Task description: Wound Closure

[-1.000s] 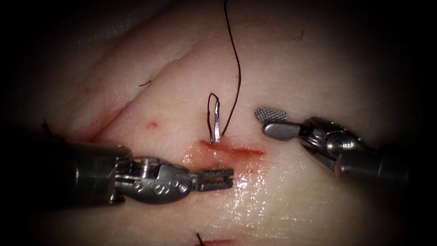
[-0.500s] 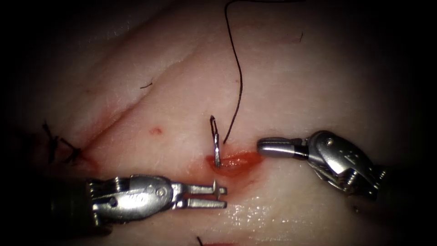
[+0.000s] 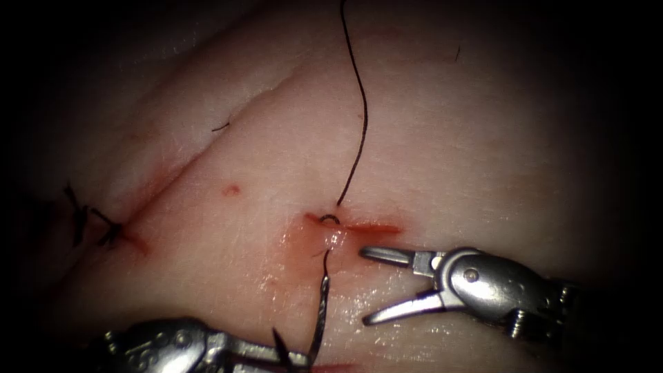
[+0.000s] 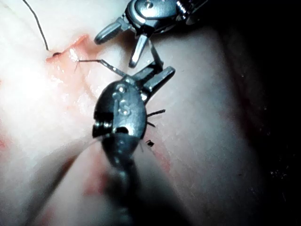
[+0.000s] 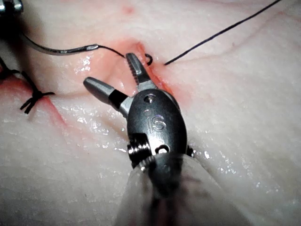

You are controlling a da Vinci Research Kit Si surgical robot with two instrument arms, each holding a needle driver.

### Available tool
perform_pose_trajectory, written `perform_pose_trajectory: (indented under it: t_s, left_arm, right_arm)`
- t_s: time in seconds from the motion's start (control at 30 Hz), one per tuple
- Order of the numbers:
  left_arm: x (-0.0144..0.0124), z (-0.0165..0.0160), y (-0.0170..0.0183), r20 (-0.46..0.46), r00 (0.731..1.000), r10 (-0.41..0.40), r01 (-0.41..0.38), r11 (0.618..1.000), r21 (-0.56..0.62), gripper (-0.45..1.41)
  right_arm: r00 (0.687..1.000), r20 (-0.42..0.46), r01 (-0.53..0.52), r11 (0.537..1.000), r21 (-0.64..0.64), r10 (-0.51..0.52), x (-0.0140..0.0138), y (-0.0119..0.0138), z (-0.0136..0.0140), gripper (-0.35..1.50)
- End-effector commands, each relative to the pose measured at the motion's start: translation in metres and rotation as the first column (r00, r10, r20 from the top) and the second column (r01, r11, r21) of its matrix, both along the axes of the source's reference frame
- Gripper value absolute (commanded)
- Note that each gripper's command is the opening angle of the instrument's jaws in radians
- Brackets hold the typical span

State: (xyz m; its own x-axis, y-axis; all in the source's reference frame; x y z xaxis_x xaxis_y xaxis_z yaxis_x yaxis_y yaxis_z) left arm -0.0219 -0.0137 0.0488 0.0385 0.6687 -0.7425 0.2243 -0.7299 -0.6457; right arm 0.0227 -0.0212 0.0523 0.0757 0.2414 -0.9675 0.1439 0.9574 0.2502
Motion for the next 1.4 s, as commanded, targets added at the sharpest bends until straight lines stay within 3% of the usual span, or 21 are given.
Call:
perform_pose_trajectory:
  t_s: [0.03,0.23,0.33,0.4,0.47,0.67,0.77,0.87,0.93,1.17,1.4]
  left_arm:
    - [-0.0004,0.0002,-0.0005,0.006,1.000,0.002,-0.002,1.000,0.001,-0.45]
    - [-0.0001,-0.0013,-0.0014,0.014,1.000,0.012,-0.012,1.000,0.003,-0.45]
    - [-0.0002,-0.0033,-0.0018,0.021,1.000,0.017,-0.017,1.000,0.012,-0.45]
    - [-0.0002,-0.0043,-0.0017,0.027,1.000,0.014,-0.014,1.000,-0.005,-0.45]
    - [-0.0003,-0.0055,-0.0014,0.031,1.000,0.005,-0.004,1.000,-0.029,-0.45]
    - [-0.0002,-0.0085,-0.0006,0.032,0.999,-0.026,0.029,0.995,-0.096,-0.45]
    - [-0.0003,-0.0093,-0.0009,0.034,0.999,-0.028,0.031,0.994,-0.105,-0.45]
    - [-0.0003,-0.0099,-0.0012,0.032,0.999,-0.035,0.038,0.992,-0.123,-0.45]
    - [-0.0002,-0.0103,-0.0015,0.028,0.999,-0.042,0.045,0.990,-0.134,-0.45]
    - [0.0015,-0.0112,-0.0020,-0.037,0.991,-0.131,0.118,0.961,-0.251,-0.45]
    - [0.0033,-0.0095,-0.0014,-0.161,0.949,-0.272,0.199,0.910,-0.363,-0.45]
  right_arm:
    - [1.000,0.003,-0.009,1.000,-0.024,0.009,0.0014,0.0003,0.0004,0.89]
    - [0.999,0.026,-0.018,0.998,-0.055,0.019,0.0032,0.0005,0.0009,0.88]
    - [0.997,0.083,-0.006,0.997,-0.079,0.012,0.0049,0.0002,0.0030,0.81]
    - [0.994,0.106,0.012,0.996,-0.093,-0.002,0.0052,-0.0004,0.0042,0.64]
    - [0.990,0.141,0.031,0.993,-0.114,-0.015,0.0051,-0.0011,0.0061,0.32]
    - [0.972,0.234,0.037,0.994,-0.103,-0.012,0.0041,-0.0016,0.0096,0.09]
    - [0.970,0.242,0.030,0.995,-0.099,-0.005,0.0039,-0.0014,0.0099,0.04]
    - [0.968,0.249,0.020,0.995,-0.095,0.004,0.0039,-0.0013,0.0098,-0.05]
    - [0.967,0.255,0.013,0.995,-0.097,0.012,0.0038,-0.0013,0.0095,-0.35]
    - [0.957,0.286,-0.019,0.996,-0.084,0.042,0.0029,-0.0022,0.0064,-0.35]
    - [0.958,0.283,-0.022,0.999,-0.045,0.033,0.0036,-0.0048,0.0008,-0.35]
